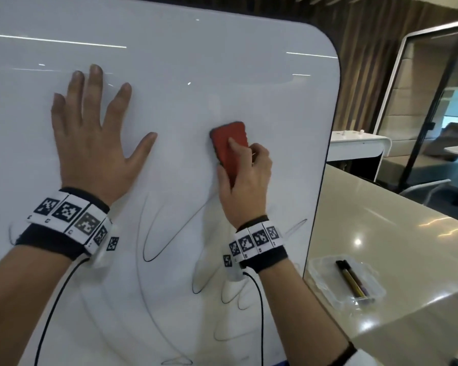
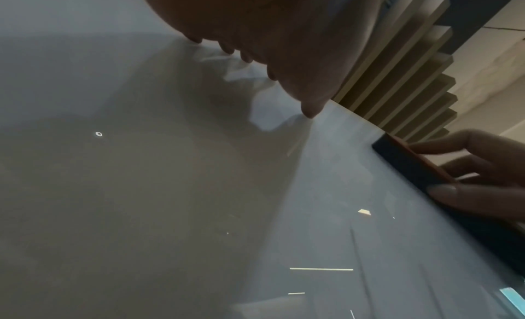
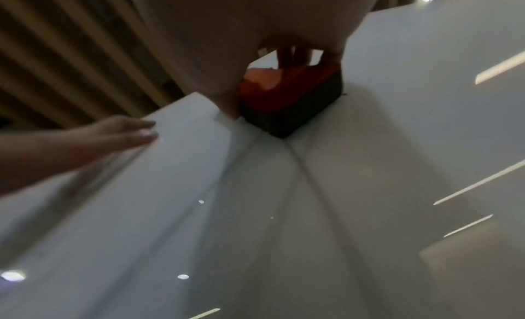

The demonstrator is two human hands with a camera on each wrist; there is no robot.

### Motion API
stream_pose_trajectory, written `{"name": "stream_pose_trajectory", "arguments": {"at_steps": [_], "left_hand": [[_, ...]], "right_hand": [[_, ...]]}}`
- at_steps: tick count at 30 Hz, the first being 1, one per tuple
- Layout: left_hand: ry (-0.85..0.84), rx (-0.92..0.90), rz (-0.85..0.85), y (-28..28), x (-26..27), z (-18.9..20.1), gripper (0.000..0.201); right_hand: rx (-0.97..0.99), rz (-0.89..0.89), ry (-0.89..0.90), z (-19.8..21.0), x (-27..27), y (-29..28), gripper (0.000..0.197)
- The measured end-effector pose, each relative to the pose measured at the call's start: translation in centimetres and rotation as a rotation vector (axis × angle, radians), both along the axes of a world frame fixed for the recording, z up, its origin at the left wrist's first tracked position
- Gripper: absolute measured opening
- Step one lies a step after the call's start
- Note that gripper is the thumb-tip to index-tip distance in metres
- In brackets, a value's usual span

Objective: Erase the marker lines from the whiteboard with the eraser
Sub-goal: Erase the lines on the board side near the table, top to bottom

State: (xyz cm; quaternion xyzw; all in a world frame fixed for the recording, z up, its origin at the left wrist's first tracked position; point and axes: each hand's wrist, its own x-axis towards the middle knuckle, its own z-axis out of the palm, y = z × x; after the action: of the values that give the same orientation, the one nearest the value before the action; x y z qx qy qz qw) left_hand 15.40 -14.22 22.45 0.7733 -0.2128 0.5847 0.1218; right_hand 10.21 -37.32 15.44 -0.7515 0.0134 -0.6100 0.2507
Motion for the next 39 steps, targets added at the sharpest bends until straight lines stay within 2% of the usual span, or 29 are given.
{"name": "stream_pose_trajectory", "arguments": {"at_steps": [1,2,3,5,7,8,9,10,12,14,16,18,21,23,24,25,26,28,30,31,32,33,35,37,39], "left_hand": [[0.009,0.009,0.002,0.1,0.0,0.0,0.07],[0.019,0.017,0.003,0.1,0.0,0.0,0.07],[0.027,0.023,0.004,0.2,0.0,0.0,0.071],[0.033,0.029,0.003,0.3,-0.1,0.0,0.071],[0.041,0.04,-0.009,0.4,-0.2,0.1,0.071],[0.056,0.046,-0.027,0.6,-0.3,0.3,0.072],[0.074,0.051,-0.058,0.9,-0.3,0.4,0.071],[0.094,0.055,-0.098,1.3,-0.4,0.5,0.07],[0.123,0.036,-0.153,2.4,-0.8,0.1,0.065],[0.118,-0.023,-0.147,3.7,-1.3,-0.6,0.063],[0.077,-0.074,-0.094,5.7,-1.8,-1.5,0.061],[0.06,-0.094,-0.039,8.2,-1.7,-2.4,0.061],[0.117,-0.049,0.013,11.2,-0.7,-3.5,0.067],[0.115,0.01,0.029,12.0,0.0,-4.0,0.069],[0.109,0.016,0.027,12.1,0.3,-4.1,0.069],[0.106,0.01,0.021,12.1,0.4,-4.1,0.069],[0.106,0.002,0.015,11.9,0.4,-4.1,0.069],[0.109,-0.012,0.013,11.7,0.4,-4.3,0.068],[0.112,-0.012,0.005,11.8,0.3,-4.4,0.068],[0.105,-0.008,0.006,11.9,0.2,-4.3,0.068],[0.102,-0.001,0.004,11.9,0.2,-4.3,0.069],[0.103,0.005,0.0,12.0,0.2,-4.3,0.069],[0.12,0.022,0.0,12.3,0.4,-4.2,0.069],[0.133,0.038,0.007,12.4,0.6,-4.2,0.07],[0.137,0.043,0.02,12.4,0.5,-4.2,0.069]], "right_hand": [[-0.047,-0.014,0.015,-1.2,-0.1,-0.6,0.047],[0.01,-0.035,0.017,-2.9,-0.3,-1.6,0.047],[0.166,-0.06,0.016,-5.0,-0.5,-3.1,0.049],[0.63,-0.109,-0.002,-8.6,-1.2,-5.9,0.054],[1.042,-0.149,-0.006,-9.5,-1.3,-6.9,0.056],[1.139,-0.16,-0.005,-8.6,-1.0,-6.4,0.057],[1.141,-0.152,-0.013,-7.0,-0.5,-5.2,0.057],[1.04,-0.122,-0.041,-5.2,-0.1,-3.4,0.056],[0.639,-0.04,-0.089,-2.1,0.6,1.7,0.054],[0.212,0.008,-0.041,-1.0,0.5,5.7,0.051],[0.009,0.01,0.007,-2.1,0.7,5.6,0.048],[0.127,-0.022,0.011,-5.2,0.5,2.7,0.05],[0.62,-0.103,-0.028,-10.5,-0.8,-0.8,0.055],[0.972,-0.117,0.04,-10.8,-1.2,-0.5,0.056],[1.037,-0.112,0.038,-9.8,-1.0,0.3,0.056],[0.992,-0.108,0.005,-8.5,-0.5,1.4,0.056],[0.848,-0.089,-0.048,-7.0,-0.1,3.1,0.055],[0.422,-0.017,-0.071,-4.9,0.8,7.8,0.054],[0.056,0.057,0.011,-4.2,0.8,12.4,0.049],[-0.043,0.068,0.035,-4.4,0.9,13.3,0.047],[-0.056,0.055,0.041,-5.0,0.9,13.2,0.046],[0.014,0.032,0.038,-6.4,1.1,12.1,0.048],[0.292,-0.046,0.007,-9.9,1.0,8.9,0.053],[0.663,-0.108,-0.035,-13.1,0.2,6.1,0.056],[1.053,-0.128,-0.01,-13.5,-0.2,5.6,0.054]]}}
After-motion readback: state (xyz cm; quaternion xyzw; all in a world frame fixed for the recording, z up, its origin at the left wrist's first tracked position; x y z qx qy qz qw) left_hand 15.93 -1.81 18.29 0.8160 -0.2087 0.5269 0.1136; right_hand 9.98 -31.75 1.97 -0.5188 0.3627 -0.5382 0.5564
